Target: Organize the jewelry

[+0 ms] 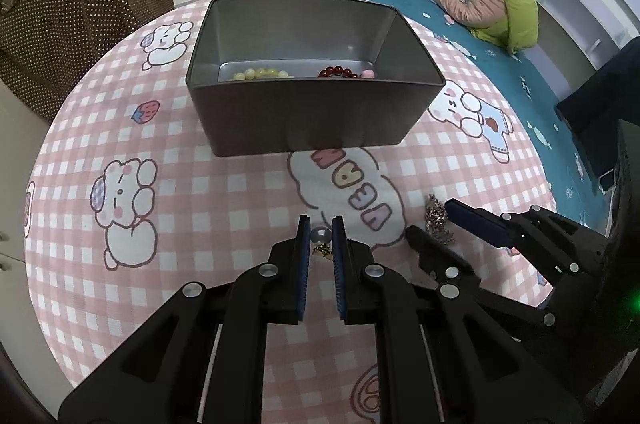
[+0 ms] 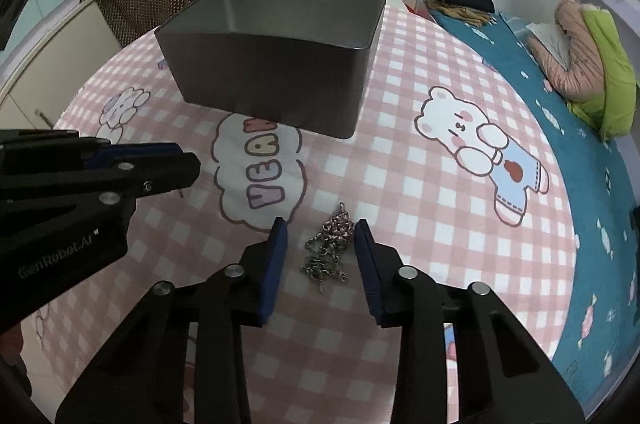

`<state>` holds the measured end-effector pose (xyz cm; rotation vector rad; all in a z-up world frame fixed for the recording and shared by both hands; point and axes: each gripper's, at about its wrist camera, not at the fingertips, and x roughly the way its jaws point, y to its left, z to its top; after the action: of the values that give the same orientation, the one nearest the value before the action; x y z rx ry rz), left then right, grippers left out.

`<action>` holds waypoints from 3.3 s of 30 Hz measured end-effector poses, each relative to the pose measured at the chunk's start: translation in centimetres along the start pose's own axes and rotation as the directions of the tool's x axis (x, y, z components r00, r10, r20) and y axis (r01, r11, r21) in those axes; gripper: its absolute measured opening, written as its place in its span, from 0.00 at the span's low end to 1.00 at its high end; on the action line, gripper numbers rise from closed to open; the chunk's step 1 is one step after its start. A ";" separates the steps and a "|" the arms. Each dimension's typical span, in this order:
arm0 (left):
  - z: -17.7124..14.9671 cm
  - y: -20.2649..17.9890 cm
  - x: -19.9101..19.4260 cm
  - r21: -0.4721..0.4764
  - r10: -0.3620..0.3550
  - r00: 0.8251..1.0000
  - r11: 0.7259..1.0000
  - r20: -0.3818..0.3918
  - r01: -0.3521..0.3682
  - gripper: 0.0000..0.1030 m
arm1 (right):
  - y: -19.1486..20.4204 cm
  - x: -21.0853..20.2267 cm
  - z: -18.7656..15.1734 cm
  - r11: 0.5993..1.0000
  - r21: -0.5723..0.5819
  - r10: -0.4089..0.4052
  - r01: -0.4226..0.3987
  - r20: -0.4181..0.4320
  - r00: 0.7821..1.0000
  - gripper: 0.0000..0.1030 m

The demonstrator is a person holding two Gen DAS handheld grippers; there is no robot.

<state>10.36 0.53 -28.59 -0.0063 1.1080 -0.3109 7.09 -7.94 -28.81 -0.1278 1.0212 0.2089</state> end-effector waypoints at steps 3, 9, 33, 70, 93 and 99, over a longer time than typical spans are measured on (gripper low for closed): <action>0.0 0.1 0.0 0.012 -0.004 1.000 1.000 -0.005 0.004 0.10 | 0.3 0.1 0.1 1.000 0.002 0.005 -0.005 -0.003 1.000 0.14; 0.4 -0.1 -0.4 0.035 -0.007 1.000 0.999 0.009 0.006 0.10 | -0.3 -0.4 0.5 0.999 0.049 0.023 -0.023 0.000 1.000 0.13; 5.4 -1.0 -4.5 0.038 -0.001 0.989 0.999 0.150 -0.005 0.10 | -1.3 -5.6 6.8 1.000 -0.014 -0.006 0.009 0.201 0.980 0.13; 9.5 2.6 -2.5 -0.071 0.106 0.986 0.993 0.130 -0.098 0.52 | -2.8 -2.9 10.6 0.999 -0.031 0.013 -0.008 0.147 0.989 0.34; 8.7 0.7 -7.9 -0.080 0.145 0.962 0.988 0.231 -0.130 0.63 | -2.7 -7.9 10.0 0.999 -0.029 -0.017 0.025 0.247 0.969 0.42; 8.5 0.0 -10.4 -0.078 0.164 0.946 0.986 0.281 -0.148 0.65 | -2.8 -10.6 9.9 0.999 -0.029 -0.034 0.045 0.307 0.951 0.46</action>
<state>13.61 1.86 -15.66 -0.0126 0.8224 -0.1313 10.63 -9.88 -14.62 -0.1428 0.7043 0.2035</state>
